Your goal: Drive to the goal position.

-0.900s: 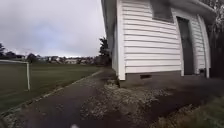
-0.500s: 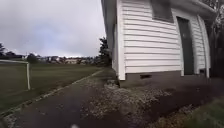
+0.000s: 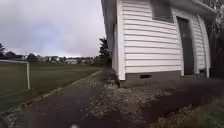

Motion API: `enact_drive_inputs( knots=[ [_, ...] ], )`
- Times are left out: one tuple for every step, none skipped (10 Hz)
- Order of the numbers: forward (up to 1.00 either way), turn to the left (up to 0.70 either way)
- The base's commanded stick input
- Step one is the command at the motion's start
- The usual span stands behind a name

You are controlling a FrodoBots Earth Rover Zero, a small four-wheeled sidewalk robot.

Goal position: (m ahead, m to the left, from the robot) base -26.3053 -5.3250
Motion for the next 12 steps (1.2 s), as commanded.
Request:
enact_drive_inputs(
  knots=[
    [0.7,0.0],
    [0.7,0.0],
    [0.7,0.0],
    [0.7,0.0],
    [0.7,0.0],
    [0.7,0.0],
    [0.7,0.0],
    [0.53,0.0],
    [0.06,0.0],
    [0.0,0.15],
    [0.0,0.37],
    [0.0,0.66]
  ],
)
